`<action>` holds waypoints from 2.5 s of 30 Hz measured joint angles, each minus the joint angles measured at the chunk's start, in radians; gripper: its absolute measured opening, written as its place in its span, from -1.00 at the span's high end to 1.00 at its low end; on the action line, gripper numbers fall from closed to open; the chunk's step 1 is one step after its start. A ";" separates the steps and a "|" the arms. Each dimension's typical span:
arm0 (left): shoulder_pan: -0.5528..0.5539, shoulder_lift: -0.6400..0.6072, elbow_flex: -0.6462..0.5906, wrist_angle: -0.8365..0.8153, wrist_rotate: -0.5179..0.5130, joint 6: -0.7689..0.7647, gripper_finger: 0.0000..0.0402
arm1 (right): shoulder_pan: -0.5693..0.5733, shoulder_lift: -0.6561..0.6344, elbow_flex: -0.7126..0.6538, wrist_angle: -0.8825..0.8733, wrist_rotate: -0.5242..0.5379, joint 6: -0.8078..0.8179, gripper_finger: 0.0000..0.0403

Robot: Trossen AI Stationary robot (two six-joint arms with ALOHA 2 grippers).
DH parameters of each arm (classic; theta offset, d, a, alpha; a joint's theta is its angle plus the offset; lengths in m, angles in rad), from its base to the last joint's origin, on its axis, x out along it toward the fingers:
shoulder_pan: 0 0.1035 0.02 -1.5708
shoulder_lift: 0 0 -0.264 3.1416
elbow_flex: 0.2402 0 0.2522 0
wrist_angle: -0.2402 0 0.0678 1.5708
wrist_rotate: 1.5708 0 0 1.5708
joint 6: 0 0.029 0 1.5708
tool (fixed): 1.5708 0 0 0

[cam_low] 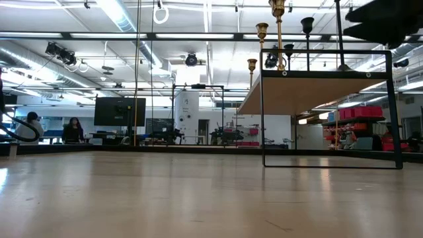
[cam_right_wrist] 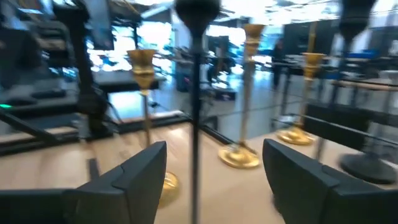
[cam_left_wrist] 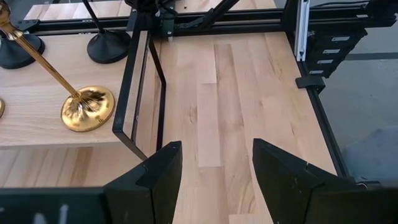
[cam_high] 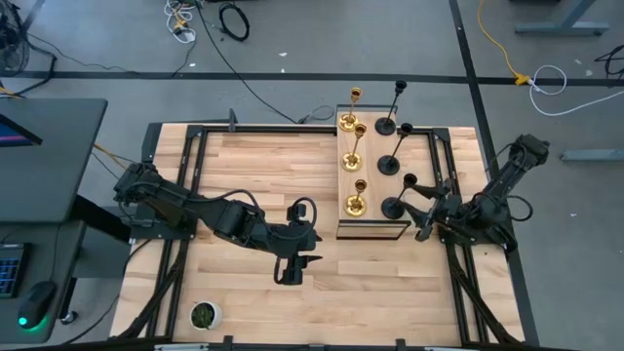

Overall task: Pick & Place candle stick holders
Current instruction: Return to Home Position

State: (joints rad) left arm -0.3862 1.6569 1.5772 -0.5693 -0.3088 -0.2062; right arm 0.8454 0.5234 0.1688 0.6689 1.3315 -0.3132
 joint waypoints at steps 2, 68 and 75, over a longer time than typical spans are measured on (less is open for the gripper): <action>0.000 0.000 0.000 -0.006 0.000 0.000 0.02 | 0.034 -0.002 0.000 0.034 0.075 -0.038 -0.32; 0.227 -0.003 -1.015 1.582 0.200 0.099 0.02 | 0.362 -0.503 -0.153 -0.296 -0.178 0.350 -0.06; 0.224 -0.004 -1.212 1.811 0.181 0.067 0.02 | 0.362 -0.503 -0.153 -0.296 -0.178 0.350 -0.06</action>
State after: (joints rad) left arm -0.1619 1.6527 0.3648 1.2414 -0.1280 -0.1394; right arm 1.2076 0.0200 0.0158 0.3733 1.1538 0.0368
